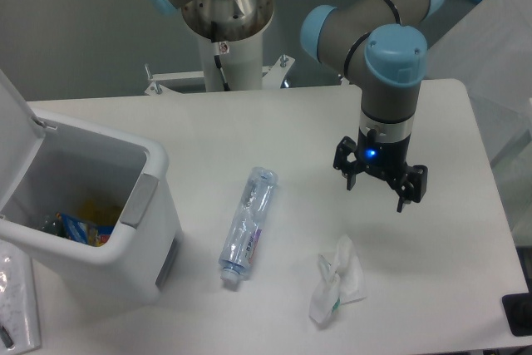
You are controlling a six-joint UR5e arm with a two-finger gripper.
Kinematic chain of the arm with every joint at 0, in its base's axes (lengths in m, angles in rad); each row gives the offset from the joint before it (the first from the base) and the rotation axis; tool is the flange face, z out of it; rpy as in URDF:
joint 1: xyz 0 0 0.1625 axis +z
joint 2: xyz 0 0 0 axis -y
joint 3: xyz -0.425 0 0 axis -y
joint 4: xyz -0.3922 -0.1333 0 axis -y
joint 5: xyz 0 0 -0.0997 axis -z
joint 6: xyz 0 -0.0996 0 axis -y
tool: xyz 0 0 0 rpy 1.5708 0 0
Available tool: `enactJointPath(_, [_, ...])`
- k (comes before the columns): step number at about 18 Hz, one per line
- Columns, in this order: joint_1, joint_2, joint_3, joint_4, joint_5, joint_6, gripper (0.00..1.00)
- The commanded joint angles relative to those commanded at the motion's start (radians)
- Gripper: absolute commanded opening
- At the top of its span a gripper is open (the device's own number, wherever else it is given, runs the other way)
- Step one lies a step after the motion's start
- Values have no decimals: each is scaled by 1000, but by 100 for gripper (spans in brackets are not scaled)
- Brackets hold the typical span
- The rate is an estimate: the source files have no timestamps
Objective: Place the trash in the trash can
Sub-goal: 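Move the gripper down over the crumpled white tissue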
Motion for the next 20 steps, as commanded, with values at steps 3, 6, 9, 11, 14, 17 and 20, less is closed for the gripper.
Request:
enactJointPath(3, [-2,0,0,6,-2,-6,100])
enactJointPath(6, [-27,-26,3,18,-2,-128,100])
enactJointPath(9, [-46,-60,8,80,-3,-181,100])
enactJointPath(11, [-58,-81,8,145,-11,-181,100])
enactJointPath(14, [-64,-112,12,169,-25,-183,100])
enactJointPath(17, [-81,-139,23,169,-23,-181,100])
enactJointPath(20, [-110,-172,37,169,-17,-201,100])
